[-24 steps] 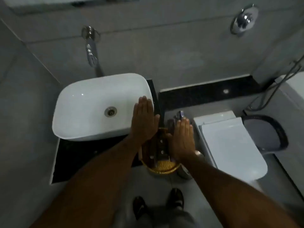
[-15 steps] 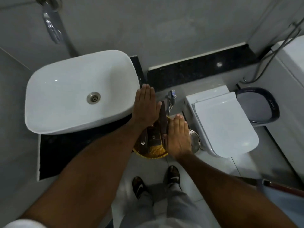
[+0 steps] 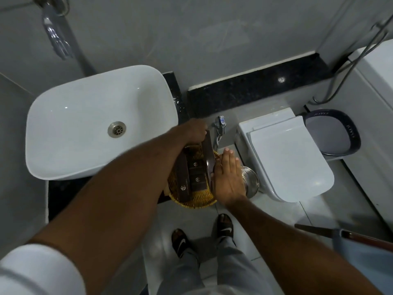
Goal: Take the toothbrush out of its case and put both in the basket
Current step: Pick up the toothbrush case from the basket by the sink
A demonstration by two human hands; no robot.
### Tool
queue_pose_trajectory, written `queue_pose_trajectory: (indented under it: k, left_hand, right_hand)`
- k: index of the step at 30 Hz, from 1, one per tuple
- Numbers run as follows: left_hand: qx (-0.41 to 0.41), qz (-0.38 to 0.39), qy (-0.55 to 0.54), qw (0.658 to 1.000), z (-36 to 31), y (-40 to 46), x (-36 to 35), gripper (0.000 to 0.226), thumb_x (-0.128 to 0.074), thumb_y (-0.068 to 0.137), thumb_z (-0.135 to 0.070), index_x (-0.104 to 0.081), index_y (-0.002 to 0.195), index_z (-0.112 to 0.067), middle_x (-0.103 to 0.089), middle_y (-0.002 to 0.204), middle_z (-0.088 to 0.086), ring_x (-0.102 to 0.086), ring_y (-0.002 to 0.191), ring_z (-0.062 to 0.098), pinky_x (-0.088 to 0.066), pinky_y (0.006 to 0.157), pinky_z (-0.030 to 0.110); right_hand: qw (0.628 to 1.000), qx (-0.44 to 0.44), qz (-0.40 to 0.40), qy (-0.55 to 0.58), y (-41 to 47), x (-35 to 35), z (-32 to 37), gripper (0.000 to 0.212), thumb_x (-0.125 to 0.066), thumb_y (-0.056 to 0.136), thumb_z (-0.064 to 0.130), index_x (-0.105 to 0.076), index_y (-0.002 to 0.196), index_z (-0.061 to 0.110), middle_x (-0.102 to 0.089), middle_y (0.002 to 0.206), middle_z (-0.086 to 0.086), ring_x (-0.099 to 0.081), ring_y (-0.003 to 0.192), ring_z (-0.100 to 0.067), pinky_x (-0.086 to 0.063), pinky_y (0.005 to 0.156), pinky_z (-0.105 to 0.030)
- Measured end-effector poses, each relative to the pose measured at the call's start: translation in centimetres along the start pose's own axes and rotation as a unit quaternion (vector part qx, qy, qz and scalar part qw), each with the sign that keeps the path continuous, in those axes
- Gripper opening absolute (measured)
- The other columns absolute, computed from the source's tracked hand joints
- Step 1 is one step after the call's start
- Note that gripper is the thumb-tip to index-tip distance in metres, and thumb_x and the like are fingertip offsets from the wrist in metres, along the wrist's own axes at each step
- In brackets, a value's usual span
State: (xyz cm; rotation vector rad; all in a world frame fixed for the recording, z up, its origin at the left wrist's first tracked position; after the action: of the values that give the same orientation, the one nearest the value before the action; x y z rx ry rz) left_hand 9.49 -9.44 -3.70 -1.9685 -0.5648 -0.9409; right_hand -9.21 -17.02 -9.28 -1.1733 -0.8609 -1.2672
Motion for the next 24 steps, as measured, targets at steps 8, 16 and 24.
queue_pose_trajectory:
  k: [8, 16, 24]
  left_hand:
    - [-0.026, -0.055, -0.114, 0.992, -0.1, -2.3, 7.3, 0.025, -0.058, 0.095, -0.012, -0.071, 0.114, -0.002, -0.073, 0.110, 0.012, -0.066, 0.086, 0.014, -0.051, 0.077, 0.019]
    - [-0.045, -0.194, -0.160, 0.967, -2.2, -11.4, 27.2, 0.021, -0.055, 0.092, -0.001, -0.072, 0.097, 0.008, -0.070, 0.075, 0.018, -0.064, 0.052, 0.008, -0.049, 0.053, 0.017]
    - [-0.070, -0.205, 0.049, 0.975, -3.8, -21.6, 38.3, 0.020, -0.060, 0.092, -0.009, -0.078, 0.099, -0.009, -0.079, 0.092, 0.005, -0.076, 0.084, 0.015, -0.059, 0.080, 0.026]
  right_hand:
    - [0.983, -0.022, -0.042, 0.177, 1.1, 4.6, 0.8, 0.054, -0.046, 0.093, 0.059, -0.059, 0.122, 0.015, -0.046, 0.148, -0.020, -0.038, 0.141, -0.036, -0.036, 0.116, -0.051]
    - [0.921, 0.033, -0.171, 0.348, 6.7, 19.2, 6.8, 0.034, -0.051, 0.098, 0.039, -0.051, 0.126, 0.021, -0.065, 0.108, -0.001, -0.066, 0.094, -0.019, -0.058, 0.080, -0.046]
    - [0.882, 0.125, -0.292, 0.348, 10.1, 26.1, 13.0, 0.037, -0.049, 0.097, 0.036, -0.051, 0.128, 0.015, -0.060, 0.106, -0.002, -0.061, 0.092, -0.020, -0.047, 0.075, -0.029]
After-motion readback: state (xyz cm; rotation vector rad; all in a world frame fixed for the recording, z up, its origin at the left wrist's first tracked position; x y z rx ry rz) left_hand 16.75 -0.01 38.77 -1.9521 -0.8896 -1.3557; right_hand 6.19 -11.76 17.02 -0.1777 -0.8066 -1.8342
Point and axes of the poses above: each hand's wrist, its own y-axis towards the middle knuckle, its own x-axis out of the back of the hand, z = x × y, the point moved 3 cm from there along y, towards the middle knuckle
